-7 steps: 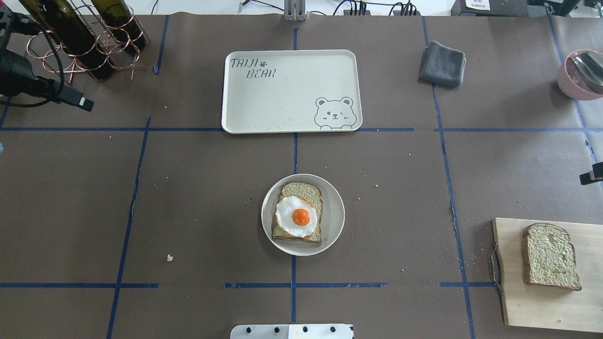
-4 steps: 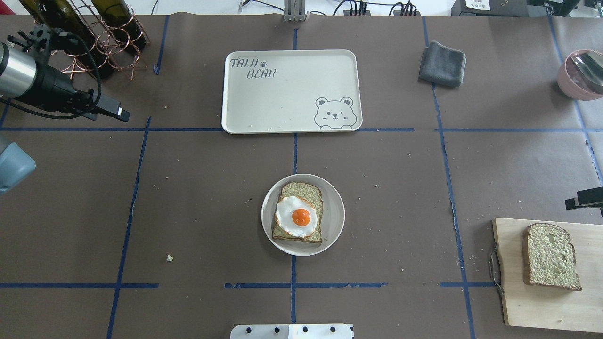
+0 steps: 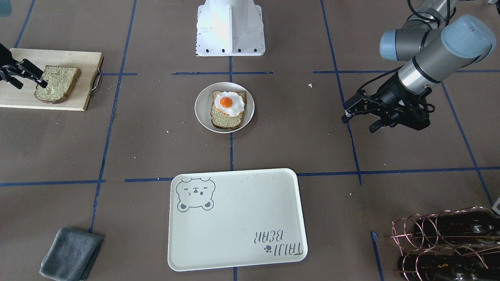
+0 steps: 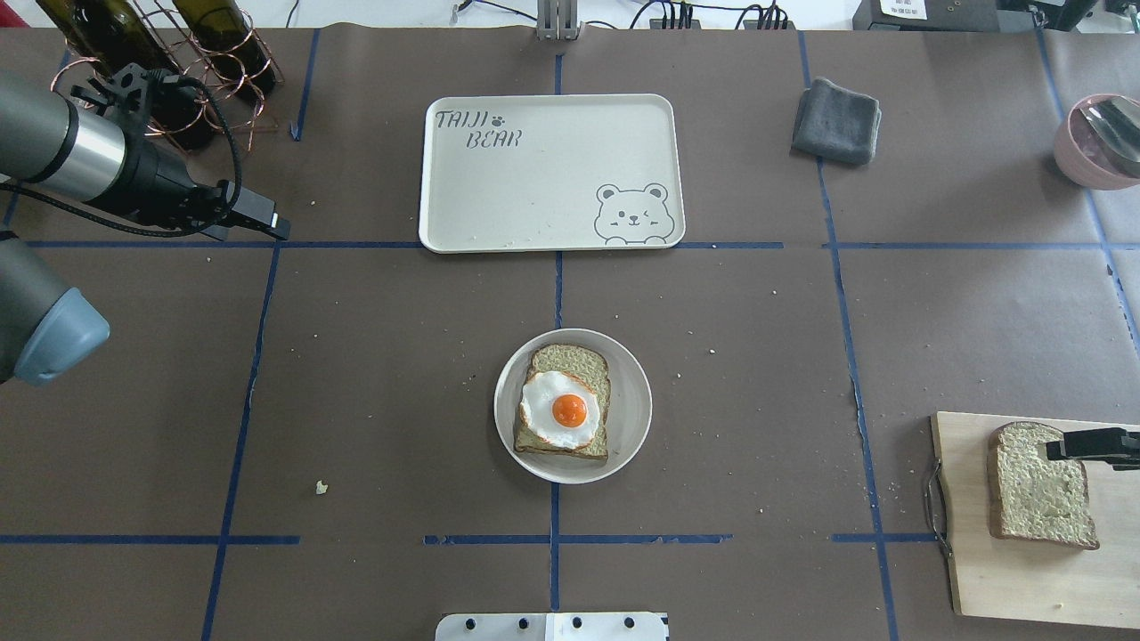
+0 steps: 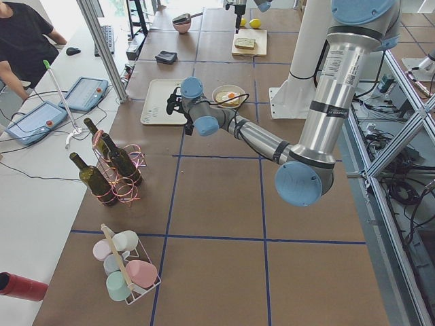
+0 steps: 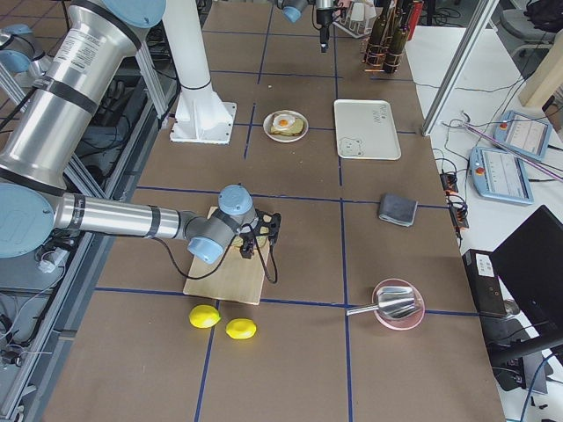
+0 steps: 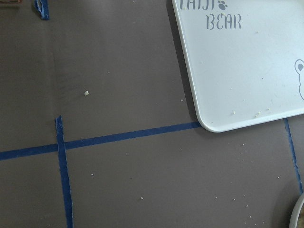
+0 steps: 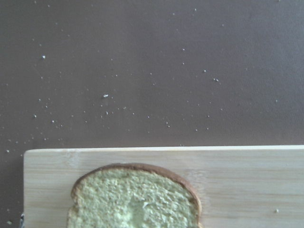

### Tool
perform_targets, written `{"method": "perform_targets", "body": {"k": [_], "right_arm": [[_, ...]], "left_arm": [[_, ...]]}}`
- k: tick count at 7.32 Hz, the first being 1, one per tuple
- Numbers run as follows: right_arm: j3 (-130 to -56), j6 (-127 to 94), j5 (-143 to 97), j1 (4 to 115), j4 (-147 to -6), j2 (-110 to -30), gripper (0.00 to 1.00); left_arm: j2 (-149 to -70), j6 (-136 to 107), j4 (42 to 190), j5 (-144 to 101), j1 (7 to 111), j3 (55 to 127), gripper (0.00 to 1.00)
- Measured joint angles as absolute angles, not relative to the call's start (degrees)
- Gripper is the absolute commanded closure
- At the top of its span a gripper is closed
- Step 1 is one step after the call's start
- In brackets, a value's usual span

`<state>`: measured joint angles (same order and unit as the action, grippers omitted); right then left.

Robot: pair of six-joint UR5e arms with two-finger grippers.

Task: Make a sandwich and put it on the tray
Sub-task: 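Move the right gripper to the board's bread while the left arm advances, then grasp the bread slice edge with the right gripper and lift it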

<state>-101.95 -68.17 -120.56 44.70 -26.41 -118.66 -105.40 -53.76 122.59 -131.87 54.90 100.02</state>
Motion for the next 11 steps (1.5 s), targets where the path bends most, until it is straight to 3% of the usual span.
{"method": "perform_targets", "body": {"k": [3,5,9,10,11], "right_arm": [[-101.8,-69.0,-119.4,41.1,-24.0,-121.3,0.02],[-101.8,-69.1,-119.3,39.8,-23.9,-121.9,0.22],[-101.7,-69.2,-119.0,38.7,-23.9,-121.7,0.25],[-101.7,-69.2,-119.0,38.4,-23.9,-121.6,0.37],[-101.7,-69.2,-119.0,38.2,-24.0,-121.6,0.62]], "left_arm": [[-105.4,-53.9,122.6,-131.8,54.8,100.0,0.00],[-105.3,-53.8,122.8,-131.6,54.8,99.9,0.00],[-105.0,-53.8,123.6,-131.6,54.8,99.8,0.00],[-105.0,-53.8,123.6,-131.6,54.8,99.8,0.00],[-104.9,-53.8,123.6,-131.6,54.8,99.9,0.00]]}}
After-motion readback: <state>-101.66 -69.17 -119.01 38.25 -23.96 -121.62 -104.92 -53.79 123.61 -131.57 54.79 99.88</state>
